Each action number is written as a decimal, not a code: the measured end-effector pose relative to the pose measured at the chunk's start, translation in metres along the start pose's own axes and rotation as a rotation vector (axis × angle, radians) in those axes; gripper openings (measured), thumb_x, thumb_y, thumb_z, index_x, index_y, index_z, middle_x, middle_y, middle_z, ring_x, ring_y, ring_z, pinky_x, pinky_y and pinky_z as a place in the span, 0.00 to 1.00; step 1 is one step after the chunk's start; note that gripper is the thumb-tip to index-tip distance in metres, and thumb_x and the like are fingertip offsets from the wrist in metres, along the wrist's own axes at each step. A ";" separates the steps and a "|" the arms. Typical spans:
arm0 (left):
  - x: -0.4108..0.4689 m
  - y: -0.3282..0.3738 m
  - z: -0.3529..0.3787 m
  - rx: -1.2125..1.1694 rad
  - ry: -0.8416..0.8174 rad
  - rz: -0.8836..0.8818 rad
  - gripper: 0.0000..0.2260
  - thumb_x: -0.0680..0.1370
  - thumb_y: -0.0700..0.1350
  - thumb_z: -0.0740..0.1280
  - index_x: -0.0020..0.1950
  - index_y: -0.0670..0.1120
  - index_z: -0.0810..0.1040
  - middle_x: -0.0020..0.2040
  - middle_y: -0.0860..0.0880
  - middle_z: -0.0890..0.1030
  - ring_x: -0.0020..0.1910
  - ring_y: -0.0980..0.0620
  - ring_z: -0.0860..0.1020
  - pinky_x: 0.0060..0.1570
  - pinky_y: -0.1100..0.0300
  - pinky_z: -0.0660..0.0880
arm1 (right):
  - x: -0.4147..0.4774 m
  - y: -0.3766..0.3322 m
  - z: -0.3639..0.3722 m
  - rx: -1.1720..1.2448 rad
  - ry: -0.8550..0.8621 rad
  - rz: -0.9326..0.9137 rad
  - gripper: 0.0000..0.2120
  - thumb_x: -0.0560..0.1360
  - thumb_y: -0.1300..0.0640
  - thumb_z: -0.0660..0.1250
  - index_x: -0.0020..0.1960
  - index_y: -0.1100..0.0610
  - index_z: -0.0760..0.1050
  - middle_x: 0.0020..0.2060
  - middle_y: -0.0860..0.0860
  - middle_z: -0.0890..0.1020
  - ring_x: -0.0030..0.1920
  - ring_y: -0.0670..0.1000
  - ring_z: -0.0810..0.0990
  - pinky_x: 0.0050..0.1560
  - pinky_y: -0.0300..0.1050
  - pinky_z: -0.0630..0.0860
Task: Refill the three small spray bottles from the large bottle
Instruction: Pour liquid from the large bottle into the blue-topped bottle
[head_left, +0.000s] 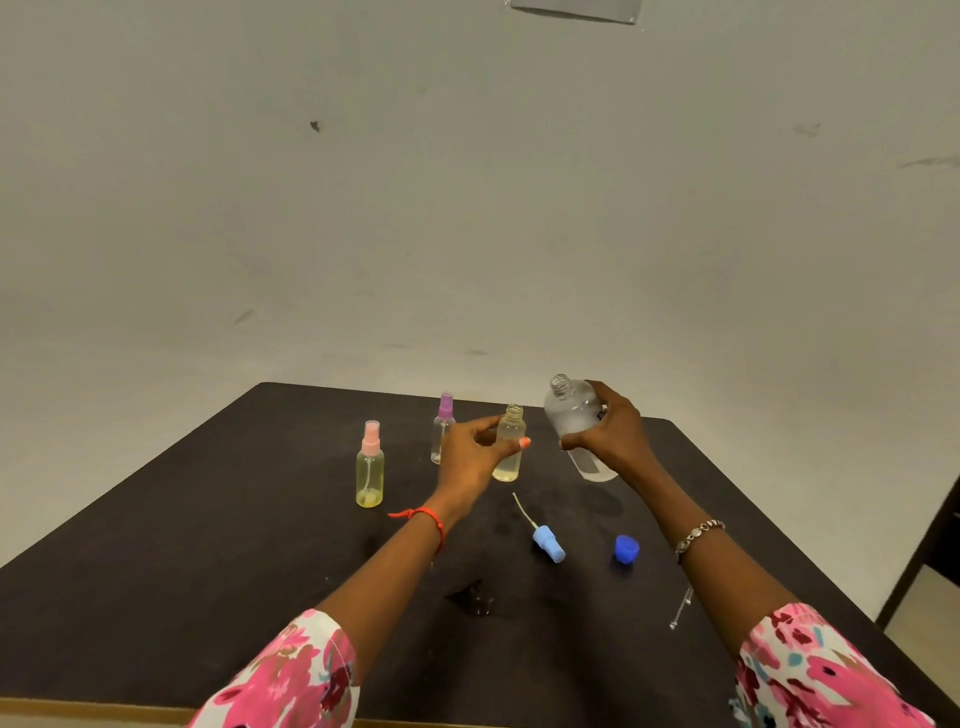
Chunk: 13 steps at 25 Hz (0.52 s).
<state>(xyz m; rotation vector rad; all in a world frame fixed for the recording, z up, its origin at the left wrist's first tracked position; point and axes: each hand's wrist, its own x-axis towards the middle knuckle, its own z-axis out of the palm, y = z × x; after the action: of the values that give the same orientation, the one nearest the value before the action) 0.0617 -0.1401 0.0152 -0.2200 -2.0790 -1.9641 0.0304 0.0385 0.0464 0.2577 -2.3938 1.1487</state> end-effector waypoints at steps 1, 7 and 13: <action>0.001 -0.003 0.000 -0.007 -0.002 -0.009 0.20 0.69 0.41 0.73 0.60 0.41 0.77 0.53 0.45 0.81 0.50 0.52 0.78 0.53 0.57 0.76 | 0.000 0.007 -0.001 0.039 0.026 0.035 0.34 0.57 0.64 0.78 0.61 0.56 0.72 0.51 0.52 0.78 0.49 0.52 0.75 0.41 0.39 0.70; 0.004 -0.020 0.000 -0.012 0.010 -0.045 0.19 0.69 0.40 0.73 0.59 0.41 0.77 0.53 0.45 0.81 0.50 0.54 0.78 0.46 0.69 0.74 | -0.004 0.048 0.004 0.216 0.155 0.264 0.30 0.58 0.63 0.79 0.57 0.59 0.73 0.51 0.55 0.80 0.49 0.53 0.77 0.48 0.48 0.75; 0.005 -0.026 -0.001 -0.013 0.018 -0.077 0.18 0.69 0.40 0.73 0.58 0.41 0.78 0.48 0.50 0.80 0.47 0.56 0.77 0.50 0.63 0.75 | -0.006 0.065 0.018 0.209 0.209 0.329 0.32 0.57 0.61 0.80 0.57 0.58 0.72 0.54 0.57 0.79 0.53 0.55 0.77 0.54 0.53 0.77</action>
<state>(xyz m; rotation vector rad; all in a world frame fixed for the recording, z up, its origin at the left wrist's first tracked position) 0.0497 -0.1430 -0.0082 -0.1259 -2.0939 -2.0158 0.0060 0.0660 -0.0106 -0.1914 -2.1840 1.4951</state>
